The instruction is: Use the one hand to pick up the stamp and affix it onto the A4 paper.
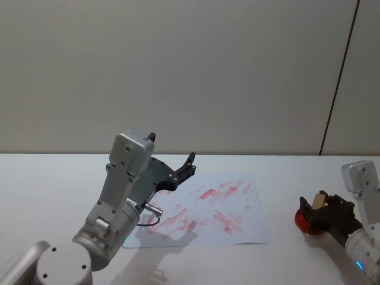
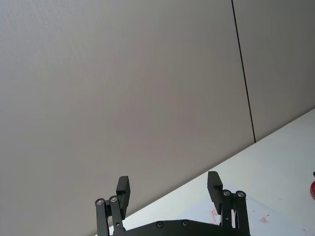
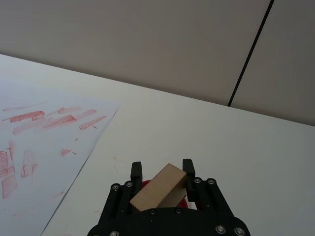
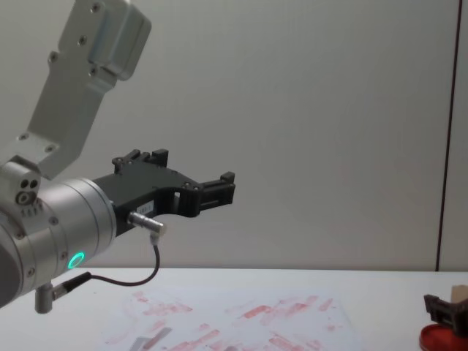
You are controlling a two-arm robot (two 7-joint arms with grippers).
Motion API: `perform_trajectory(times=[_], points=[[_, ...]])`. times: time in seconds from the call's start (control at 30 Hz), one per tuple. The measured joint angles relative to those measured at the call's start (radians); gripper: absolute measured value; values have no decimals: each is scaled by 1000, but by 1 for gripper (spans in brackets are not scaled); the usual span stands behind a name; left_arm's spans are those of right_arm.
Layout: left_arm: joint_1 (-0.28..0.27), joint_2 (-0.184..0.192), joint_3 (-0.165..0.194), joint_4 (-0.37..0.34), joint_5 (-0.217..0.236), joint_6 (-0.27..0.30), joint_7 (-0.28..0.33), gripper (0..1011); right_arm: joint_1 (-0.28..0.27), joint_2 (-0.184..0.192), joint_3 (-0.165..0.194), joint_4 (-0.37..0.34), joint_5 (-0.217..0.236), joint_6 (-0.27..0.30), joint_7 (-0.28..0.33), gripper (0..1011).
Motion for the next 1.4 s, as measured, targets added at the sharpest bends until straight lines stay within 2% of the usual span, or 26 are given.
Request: perform_trajectory(times=[0.43, 0.57, 0.67, 0.77, 1.0, 1.4], points=[[0, 0, 0, 0, 0, 0, 0, 1003, 15, -8, -2, 25, -16, -2, 9, 489], [0, 0, 0, 0, 0, 0, 0, 1003, 17, -10, -2, 29, -19, -4, 11, 626], [0, 0, 0, 0, 0, 0, 0, 1003, 19, -10, -2, 31, -20, -4, 11, 688], [0, 0, 0, 0, 0, 0, 0, 1002, 20, -11, -3, 33, -22, -4, 12, 822], [0, 0, 0, 0, 0, 0, 0, 1002, 22, -12, -3, 35, -23, -5, 13, 985], [0, 0, 0, 0, 0, 0, 0, 1003, 23, -13, -3, 38, -25, -6, 14, 1001]])
